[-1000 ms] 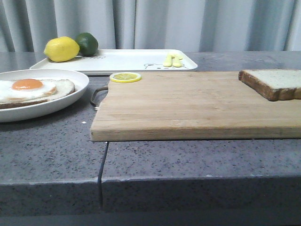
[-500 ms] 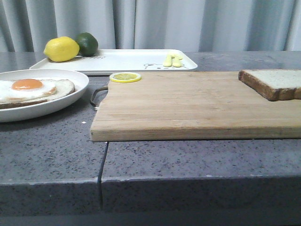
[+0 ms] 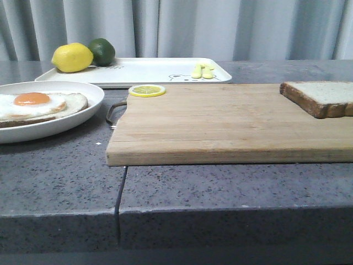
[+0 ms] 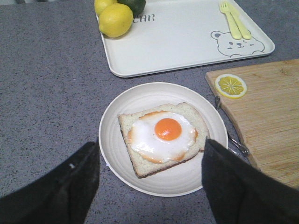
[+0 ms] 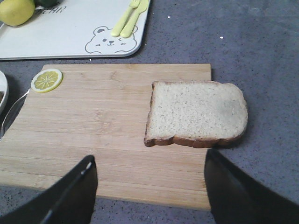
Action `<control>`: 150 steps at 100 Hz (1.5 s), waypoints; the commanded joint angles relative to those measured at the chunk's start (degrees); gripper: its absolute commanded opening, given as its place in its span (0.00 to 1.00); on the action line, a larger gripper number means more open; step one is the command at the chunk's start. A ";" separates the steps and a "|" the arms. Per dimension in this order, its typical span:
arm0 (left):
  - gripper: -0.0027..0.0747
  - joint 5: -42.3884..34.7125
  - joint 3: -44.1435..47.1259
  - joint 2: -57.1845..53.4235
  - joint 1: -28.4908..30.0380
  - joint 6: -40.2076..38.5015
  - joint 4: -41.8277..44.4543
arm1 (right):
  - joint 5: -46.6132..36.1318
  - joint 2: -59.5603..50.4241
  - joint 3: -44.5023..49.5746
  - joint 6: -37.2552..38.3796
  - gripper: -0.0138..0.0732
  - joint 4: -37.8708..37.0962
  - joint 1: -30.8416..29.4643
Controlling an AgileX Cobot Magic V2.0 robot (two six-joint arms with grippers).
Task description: Place bread and move sandwich to tray
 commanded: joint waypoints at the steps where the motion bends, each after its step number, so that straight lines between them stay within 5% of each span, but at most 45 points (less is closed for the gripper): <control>1: 0.56 -3.53 -1.93 0.31 -0.40 -0.05 -0.91 | -3.54 0.37 -2.03 -0.07 0.73 0.83 -0.26; 38: 0.53 -3.53 -1.93 0.31 -0.40 -0.05 -0.91 | -4.94 5.00 -2.03 -6.77 0.73 2.53 -3.87; 82: 0.53 -3.53 -1.93 0.31 -0.40 -0.05 -0.91 | -4.26 18.91 -2.03 -29.70 0.73 31.24 -24.52; 150: 0.53 -3.53 -1.93 0.31 -0.40 -0.05 -0.91 | -0.31 37.33 -0.15 -46.79 0.73 53.24 -33.17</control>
